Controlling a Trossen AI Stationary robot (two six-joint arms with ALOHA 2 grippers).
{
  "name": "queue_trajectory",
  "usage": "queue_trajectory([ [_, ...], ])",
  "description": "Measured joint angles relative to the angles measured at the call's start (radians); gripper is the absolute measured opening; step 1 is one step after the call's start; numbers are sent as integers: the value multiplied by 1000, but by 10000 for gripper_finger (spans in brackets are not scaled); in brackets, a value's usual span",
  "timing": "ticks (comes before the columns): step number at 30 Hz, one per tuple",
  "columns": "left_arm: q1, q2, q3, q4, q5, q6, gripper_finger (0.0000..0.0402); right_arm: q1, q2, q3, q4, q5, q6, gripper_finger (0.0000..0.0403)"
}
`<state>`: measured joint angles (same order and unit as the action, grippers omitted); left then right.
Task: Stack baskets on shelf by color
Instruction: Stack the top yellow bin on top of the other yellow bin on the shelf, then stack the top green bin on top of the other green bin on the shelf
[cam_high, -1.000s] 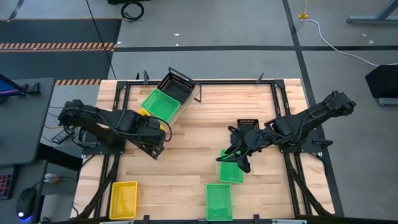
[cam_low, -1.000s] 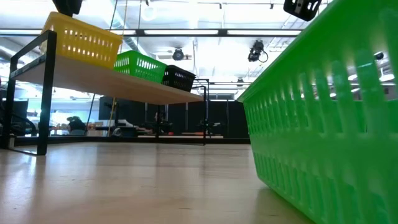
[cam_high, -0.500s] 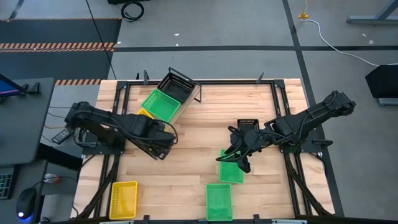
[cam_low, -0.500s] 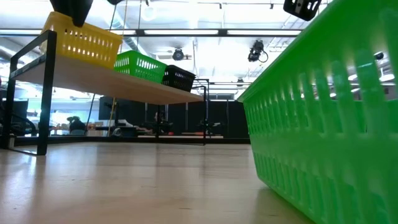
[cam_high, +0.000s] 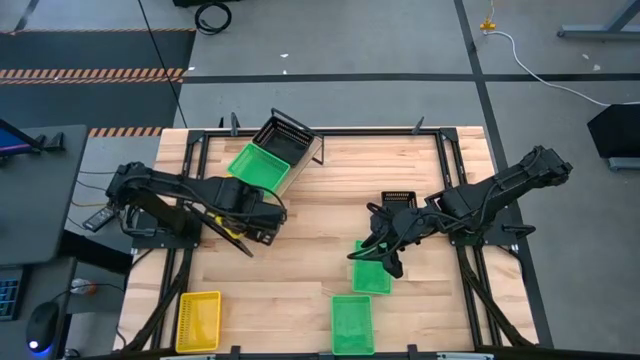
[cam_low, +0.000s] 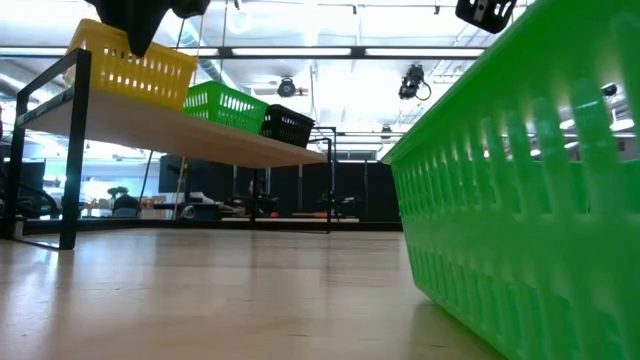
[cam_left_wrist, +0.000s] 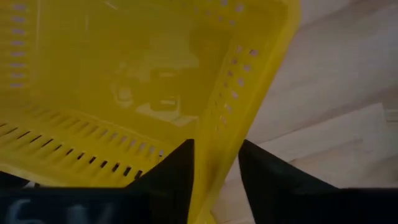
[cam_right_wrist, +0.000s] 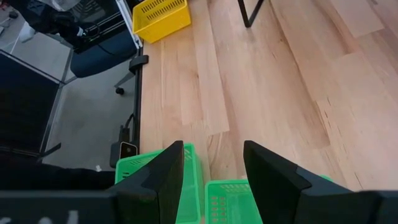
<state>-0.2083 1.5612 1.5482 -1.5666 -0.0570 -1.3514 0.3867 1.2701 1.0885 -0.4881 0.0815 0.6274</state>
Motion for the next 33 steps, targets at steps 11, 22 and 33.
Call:
queue_trajectory([
  [11,5,-2,0,2,-12,-17,22,36,0,0,0,1,-3,174],
  [22,3,-2,-2,2,11,-2,109,63,0,0,0,3,0,174],
  [33,3,-7,119,-4,4,106,172,75,2,0,-62,3,52,174],
])
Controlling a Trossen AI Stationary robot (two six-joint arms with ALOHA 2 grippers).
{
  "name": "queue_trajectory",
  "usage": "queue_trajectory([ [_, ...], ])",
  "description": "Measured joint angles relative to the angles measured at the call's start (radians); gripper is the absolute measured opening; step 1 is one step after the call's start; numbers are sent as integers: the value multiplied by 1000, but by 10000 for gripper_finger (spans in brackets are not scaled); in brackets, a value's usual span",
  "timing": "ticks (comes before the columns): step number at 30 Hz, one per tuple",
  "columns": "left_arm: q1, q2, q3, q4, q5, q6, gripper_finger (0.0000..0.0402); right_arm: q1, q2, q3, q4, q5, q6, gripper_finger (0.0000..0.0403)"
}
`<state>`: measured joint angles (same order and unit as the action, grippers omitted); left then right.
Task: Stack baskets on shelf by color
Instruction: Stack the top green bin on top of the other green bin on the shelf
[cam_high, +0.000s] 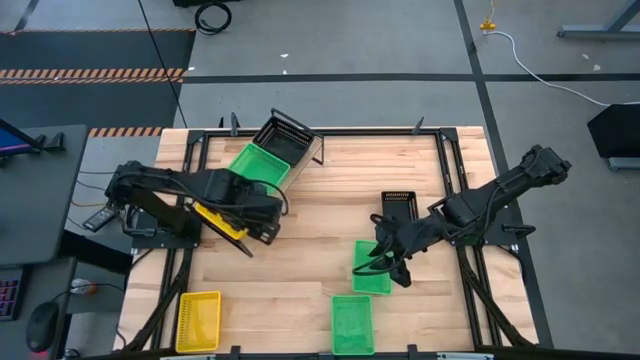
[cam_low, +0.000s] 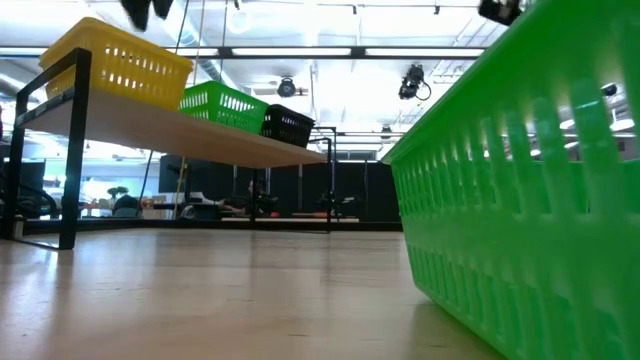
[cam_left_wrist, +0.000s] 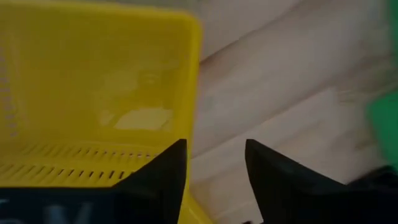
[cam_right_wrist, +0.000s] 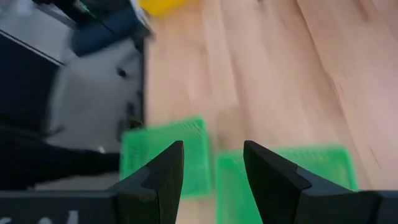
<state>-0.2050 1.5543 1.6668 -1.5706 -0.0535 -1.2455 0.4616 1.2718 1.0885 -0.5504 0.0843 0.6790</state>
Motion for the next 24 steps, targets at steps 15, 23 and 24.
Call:
queue_trajectory([
  [15,-102,0,253,229,-296,184,172,186,119,0,-165,72,104,189],
  [23,-209,35,253,472,-453,361,172,234,257,0,-76,125,160,252],
  [24,-221,44,252,483,-463,368,172,237,275,0,-67,124,160,260],
])
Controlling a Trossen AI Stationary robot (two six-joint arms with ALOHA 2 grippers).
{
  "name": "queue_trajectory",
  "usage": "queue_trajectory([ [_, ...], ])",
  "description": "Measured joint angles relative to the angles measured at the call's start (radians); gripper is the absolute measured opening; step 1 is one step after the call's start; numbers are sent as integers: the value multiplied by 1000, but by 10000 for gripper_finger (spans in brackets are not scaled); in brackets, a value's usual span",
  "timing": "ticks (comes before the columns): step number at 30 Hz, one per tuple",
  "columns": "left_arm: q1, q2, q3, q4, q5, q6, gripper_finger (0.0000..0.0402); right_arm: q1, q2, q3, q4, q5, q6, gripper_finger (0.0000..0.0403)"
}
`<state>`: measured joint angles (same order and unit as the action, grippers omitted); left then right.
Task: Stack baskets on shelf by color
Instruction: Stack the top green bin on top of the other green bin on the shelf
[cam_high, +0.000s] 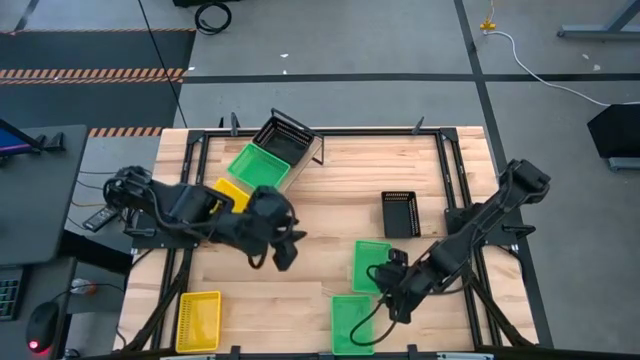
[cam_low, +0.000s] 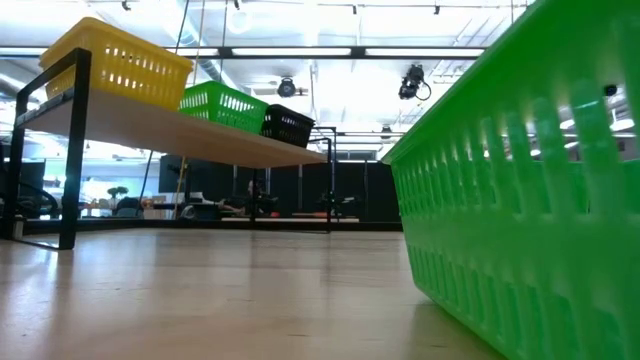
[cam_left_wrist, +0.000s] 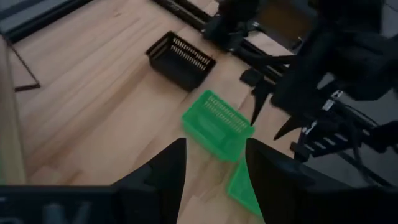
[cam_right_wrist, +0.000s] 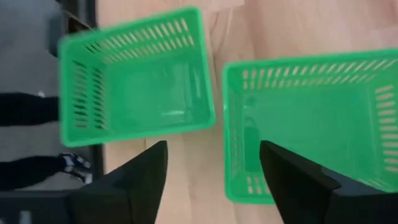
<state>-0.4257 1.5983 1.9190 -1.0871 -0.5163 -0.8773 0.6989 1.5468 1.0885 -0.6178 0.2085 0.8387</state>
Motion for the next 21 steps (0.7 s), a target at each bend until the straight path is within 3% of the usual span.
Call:
queue_trajectory([
  [6,-58,44,0,137,-107,32,172,15,110,0,-8,-28,5,292],
  [12,-93,70,0,315,-204,43,172,-5,178,0,-26,-27,-4,276],
  [16,-106,71,0,414,-237,109,172,-34,206,0,-3,-15,-57,231],
  [21,-107,71,0,438,-258,176,172,-71,232,0,11,-6,-198,122],
])
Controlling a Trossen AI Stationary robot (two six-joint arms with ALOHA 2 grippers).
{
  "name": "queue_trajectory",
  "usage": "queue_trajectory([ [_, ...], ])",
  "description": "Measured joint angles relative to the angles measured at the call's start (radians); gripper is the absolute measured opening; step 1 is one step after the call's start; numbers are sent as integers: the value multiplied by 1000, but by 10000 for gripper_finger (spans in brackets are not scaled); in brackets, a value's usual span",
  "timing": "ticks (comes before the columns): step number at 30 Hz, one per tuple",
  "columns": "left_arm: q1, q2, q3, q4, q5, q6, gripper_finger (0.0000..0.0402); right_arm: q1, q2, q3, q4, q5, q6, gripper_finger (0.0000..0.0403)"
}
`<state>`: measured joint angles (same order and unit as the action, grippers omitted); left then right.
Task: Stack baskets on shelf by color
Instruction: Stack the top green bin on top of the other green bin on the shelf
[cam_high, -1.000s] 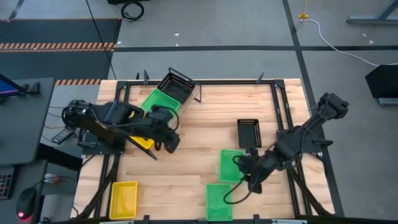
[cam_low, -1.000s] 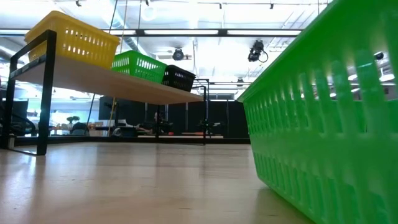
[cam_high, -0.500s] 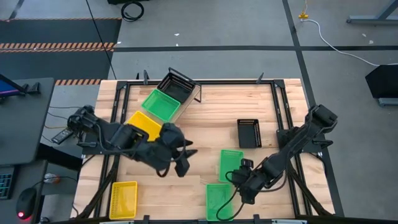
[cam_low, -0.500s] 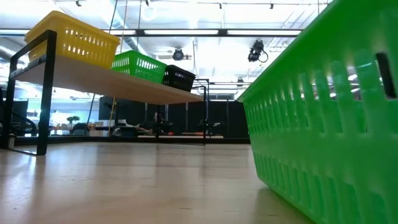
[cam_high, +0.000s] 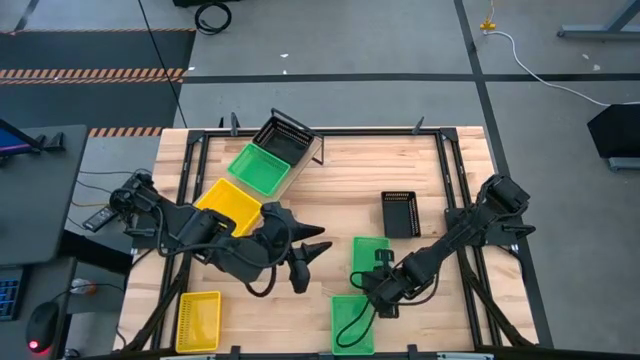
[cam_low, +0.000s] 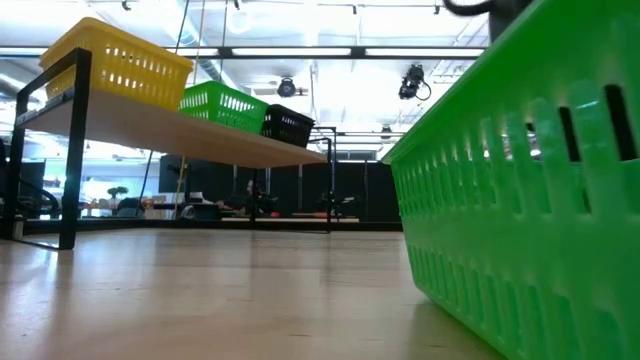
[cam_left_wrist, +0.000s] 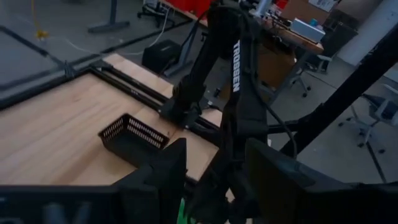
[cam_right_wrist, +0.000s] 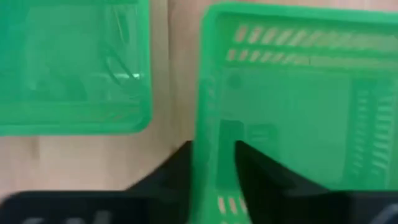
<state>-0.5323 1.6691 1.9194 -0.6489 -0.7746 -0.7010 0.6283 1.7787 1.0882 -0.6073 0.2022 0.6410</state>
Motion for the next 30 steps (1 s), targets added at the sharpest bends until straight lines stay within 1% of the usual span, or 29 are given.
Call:
queue_trajectory([
  [3,-5,0,0,11,0,6,172,-25,4,0,-13,-4,-91,39],
  [4,-5,0,0,16,0,7,172,-35,3,0,-18,-7,-128,21],
  [5,-5,0,0,18,0,7,172,-45,0,0,-22,-9,-166,14],
  [7,-5,-9,0,11,6,35,172,-64,-10,3,-41,-1,-223,18],
  [10,3,-41,0,-8,19,107,172,-94,-30,27,-87,40,-275,16],
  [13,17,-88,0,-66,9,133,172,-135,-59,76,-120,86,-329,9],
  [16,40,-125,0,-130,-2,135,172,-180,-77,135,-131,119,-402,14],
  [19,55,-149,0,-193,-1,160,172,-230,-81,209,-133,129,-521,17],
  [23,60,-160,0,-262,10,164,172,-305,-81,320,-140,130,-665,8],
  [27,58,-160,0,-257,-10,164,172,-387,-81,425,-142,131,-856,13],
  [30,57,-160,0,-253,-42,150,172,-445,-82,508,-153,132,-947,18],
])
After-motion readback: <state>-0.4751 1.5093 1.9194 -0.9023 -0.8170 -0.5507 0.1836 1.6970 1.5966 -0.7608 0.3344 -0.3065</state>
